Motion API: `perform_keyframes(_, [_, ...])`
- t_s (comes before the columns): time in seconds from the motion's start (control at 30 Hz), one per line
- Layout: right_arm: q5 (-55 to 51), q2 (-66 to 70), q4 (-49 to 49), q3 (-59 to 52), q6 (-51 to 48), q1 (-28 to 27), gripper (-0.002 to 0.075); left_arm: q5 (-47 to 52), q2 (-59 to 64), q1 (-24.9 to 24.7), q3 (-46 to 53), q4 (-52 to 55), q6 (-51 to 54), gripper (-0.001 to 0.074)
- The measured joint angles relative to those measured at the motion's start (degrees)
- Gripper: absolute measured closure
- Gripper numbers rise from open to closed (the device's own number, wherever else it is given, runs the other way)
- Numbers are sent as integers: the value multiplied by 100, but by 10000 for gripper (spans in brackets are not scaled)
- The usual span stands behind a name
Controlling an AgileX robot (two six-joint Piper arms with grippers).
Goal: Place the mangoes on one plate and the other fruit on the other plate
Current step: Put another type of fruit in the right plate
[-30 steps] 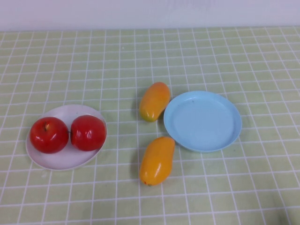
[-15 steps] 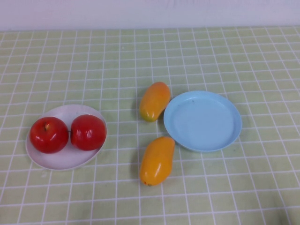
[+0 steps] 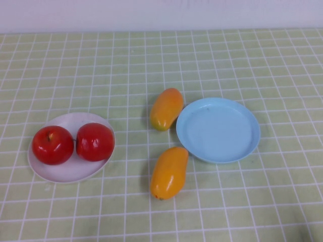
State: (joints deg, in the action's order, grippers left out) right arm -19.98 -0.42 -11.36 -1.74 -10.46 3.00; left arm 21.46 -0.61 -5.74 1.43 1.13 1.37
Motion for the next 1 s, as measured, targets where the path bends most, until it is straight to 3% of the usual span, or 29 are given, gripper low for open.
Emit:
perform_keyframes(0.13, [265, 0, -388, -10, 0, 0, 742, 0, 0, 0, 0, 0, 0, 731])
perform_keyframes(0.5, [1228, 0, -3898, -10, -1, 0, 742, 0, 0, 0, 0, 0, 0, 732])
perform_keyframes(0.73, [1006, 0, -4478, 76, -1, 0, 742, 0, 0, 0, 0, 0, 0, 732])
perform_keyframes(1.0, [-949, 1392, -3968, 1413, -1, 0, 742, 0, 0, 0, 0, 0, 0, 732])
